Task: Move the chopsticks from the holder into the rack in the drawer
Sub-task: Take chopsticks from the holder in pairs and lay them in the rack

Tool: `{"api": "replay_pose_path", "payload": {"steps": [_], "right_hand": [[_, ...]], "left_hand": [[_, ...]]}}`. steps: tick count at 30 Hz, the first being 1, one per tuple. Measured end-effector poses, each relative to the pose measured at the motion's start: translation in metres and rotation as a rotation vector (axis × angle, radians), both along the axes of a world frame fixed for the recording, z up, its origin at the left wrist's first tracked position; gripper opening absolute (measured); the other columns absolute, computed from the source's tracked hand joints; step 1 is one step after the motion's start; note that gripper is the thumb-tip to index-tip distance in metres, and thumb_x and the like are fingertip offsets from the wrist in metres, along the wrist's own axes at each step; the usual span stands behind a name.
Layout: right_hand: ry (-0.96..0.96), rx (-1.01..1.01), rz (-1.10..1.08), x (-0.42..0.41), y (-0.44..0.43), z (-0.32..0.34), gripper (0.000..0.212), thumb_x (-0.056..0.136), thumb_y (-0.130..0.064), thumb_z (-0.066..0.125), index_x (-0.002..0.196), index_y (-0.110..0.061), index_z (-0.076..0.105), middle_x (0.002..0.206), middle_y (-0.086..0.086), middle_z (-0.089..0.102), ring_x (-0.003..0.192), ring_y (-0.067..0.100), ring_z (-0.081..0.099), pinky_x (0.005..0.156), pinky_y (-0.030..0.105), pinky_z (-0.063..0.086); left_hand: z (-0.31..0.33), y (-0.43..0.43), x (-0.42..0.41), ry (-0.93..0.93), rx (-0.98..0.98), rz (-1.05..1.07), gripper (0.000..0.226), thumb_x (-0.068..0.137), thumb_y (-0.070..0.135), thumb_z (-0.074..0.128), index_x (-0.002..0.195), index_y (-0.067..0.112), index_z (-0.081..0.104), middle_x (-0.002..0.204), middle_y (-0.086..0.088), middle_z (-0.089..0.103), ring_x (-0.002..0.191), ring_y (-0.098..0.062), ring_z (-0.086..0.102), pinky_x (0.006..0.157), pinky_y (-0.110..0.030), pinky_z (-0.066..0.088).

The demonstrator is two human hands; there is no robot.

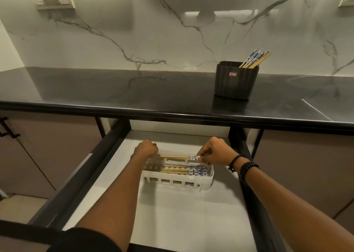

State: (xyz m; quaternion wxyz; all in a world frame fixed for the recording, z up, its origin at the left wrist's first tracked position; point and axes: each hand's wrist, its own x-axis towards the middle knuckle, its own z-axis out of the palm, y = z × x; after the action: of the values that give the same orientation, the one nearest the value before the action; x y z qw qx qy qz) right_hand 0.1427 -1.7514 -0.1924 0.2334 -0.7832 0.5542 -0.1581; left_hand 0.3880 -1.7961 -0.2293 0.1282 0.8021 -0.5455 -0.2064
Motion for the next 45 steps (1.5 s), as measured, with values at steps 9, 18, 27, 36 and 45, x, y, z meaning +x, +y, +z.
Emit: {"api": "replay_pose_path", "payload": {"steps": [9, 18, 27, 36, 45], "right_hand": [[0.055, 0.007, -0.005, 0.009, 0.004, -0.016, 0.029, 0.085, -0.015, 0.072, 0.113, -0.004, 0.07, 0.111, 0.013, 0.073, 0.099, 0.023, 0.069, 0.093, 0.033, 0.055], [-0.095, -0.17, -0.1, 0.007, -0.004, -0.012, 0.022, 0.085, -0.018, 0.072, 0.104, -0.007, 0.073, 0.101, 0.009, 0.075, 0.08, 0.011, 0.067, 0.08, 0.021, 0.055], [-0.447, -0.453, -0.282, -0.008, -0.003, 0.03, 0.008, 0.083, -0.023, 0.074, 0.086, -0.015, 0.076, 0.079, -0.001, 0.075, 0.075, 0.009, 0.07, 0.078, 0.03, 0.059], [-0.591, -0.589, -0.547, -0.06, -0.04, 0.108, 0.019, 0.084, -0.025, 0.074, 0.097, -0.011, 0.075, 0.088, 0.005, 0.076, 0.086, 0.017, 0.071, 0.087, 0.033, 0.057], [-0.734, -0.445, -0.803, -0.114, -0.123, 0.157, 0.043, 0.086, -0.024, 0.069, 0.125, -0.01, 0.059, 0.123, 0.01, 0.065, 0.115, 0.023, 0.06, 0.101, 0.035, 0.048]], "left_hand": [[0.003, 0.005, -0.003, -0.021, -0.042, -0.043, 0.036, 0.1, 0.03, 0.044, 0.128, 0.006, 0.048, 0.123, -0.016, 0.056, 0.111, -0.031, 0.055, 0.099, -0.042, 0.044], [0.038, 0.022, -0.031, -0.119, -0.482, -0.283, 0.016, 0.098, 0.029, 0.05, 0.102, 0.016, 0.057, 0.091, -0.002, 0.063, 0.079, -0.014, 0.056, 0.07, -0.027, 0.045], [0.079, 0.018, -0.074, -0.089, -0.942, -0.487, 0.019, 0.096, 0.022, 0.052, 0.107, 0.011, 0.064, 0.107, -0.005, 0.061, 0.1, -0.02, 0.055, 0.085, -0.032, 0.048], [0.123, -0.007, -0.095, -0.306, -0.484, -0.512, 0.032, 0.085, 0.044, 0.068, 0.099, 0.016, 0.072, 0.091, -0.002, 0.07, 0.081, -0.016, 0.06, 0.07, -0.03, 0.047], [0.145, -0.028, -0.099, -0.373, -0.386, -0.532, 0.032, 0.064, 0.036, 0.087, 0.086, 0.016, 0.074, 0.086, -0.003, 0.071, 0.081, -0.022, 0.065, 0.064, -0.03, 0.044]]}}
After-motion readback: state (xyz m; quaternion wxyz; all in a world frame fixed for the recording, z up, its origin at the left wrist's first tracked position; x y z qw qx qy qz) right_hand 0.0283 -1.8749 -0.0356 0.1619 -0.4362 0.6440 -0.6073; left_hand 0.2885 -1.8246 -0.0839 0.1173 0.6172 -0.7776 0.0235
